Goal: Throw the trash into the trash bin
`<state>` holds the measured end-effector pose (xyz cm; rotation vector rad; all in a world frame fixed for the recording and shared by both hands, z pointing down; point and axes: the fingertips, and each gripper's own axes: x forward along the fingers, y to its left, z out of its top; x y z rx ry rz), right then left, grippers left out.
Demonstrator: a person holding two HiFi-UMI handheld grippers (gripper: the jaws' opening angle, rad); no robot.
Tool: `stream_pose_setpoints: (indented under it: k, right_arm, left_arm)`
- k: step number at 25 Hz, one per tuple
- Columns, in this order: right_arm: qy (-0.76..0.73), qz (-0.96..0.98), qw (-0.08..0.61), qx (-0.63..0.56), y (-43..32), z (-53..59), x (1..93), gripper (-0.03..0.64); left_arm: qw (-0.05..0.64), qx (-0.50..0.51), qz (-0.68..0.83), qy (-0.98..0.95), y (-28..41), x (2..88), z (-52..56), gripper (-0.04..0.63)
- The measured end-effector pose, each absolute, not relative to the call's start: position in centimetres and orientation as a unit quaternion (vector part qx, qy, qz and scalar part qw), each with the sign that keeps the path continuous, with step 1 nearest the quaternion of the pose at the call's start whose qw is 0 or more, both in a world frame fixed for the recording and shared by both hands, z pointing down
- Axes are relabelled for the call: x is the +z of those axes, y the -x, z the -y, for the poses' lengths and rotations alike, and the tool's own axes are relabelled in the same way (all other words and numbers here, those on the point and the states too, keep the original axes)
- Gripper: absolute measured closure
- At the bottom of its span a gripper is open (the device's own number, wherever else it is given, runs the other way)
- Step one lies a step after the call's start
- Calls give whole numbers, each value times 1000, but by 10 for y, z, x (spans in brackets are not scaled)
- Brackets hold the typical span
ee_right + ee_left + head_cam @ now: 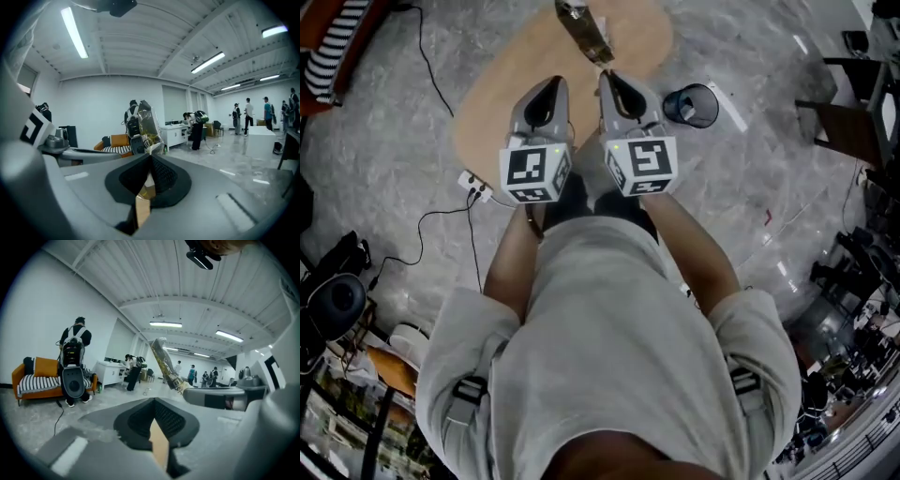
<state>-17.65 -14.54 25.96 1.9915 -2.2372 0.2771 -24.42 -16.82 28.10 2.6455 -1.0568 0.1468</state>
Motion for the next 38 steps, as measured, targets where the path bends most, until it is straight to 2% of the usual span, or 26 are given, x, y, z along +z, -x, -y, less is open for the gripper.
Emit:
stream_pose_setpoints:
  k: [9, 20, 25, 32, 38]
  right_arm:
    - [-753, 652, 35, 83, 14, 38, 235, 609]
    - [-828, 554, 17, 87, -139, -113, 231, 609]
    - [-847, 521, -4, 105, -193, -147, 241, 609]
    - [-861, 489, -8, 140, -248, -137, 272, 609]
    - [-863, 481, 2, 156, -297, -92, 280, 609]
  left_arm:
    - [107, 65, 253, -959, 77, 254, 80, 577]
    - [79, 87, 129, -985, -90, 243, -54, 577]
    - [59, 116, 81, -988, -147, 255, -103, 575]
    - [82, 157, 63, -982, -192, 294, -79, 577]
    - [94, 158, 44, -982, -263, 297, -23, 575]
